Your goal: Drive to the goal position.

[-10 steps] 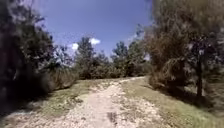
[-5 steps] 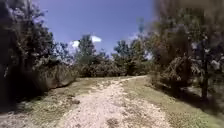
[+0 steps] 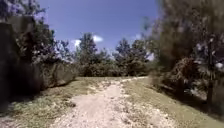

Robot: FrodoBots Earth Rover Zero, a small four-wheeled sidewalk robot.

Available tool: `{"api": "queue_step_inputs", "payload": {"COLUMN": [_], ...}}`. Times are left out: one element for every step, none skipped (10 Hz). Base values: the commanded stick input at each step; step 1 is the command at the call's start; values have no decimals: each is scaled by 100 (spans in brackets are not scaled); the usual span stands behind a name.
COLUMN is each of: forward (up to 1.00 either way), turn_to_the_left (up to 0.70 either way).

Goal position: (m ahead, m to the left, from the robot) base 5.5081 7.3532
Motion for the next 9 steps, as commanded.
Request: {"api": "queue_step_inputs", "payload": {"forward": [50, 50, 50, 50, 50, 50, 50, 50, 50], "turn_to_the_left": [0, 0, 0, 0, 0, 0, 0, 0, 0]}}
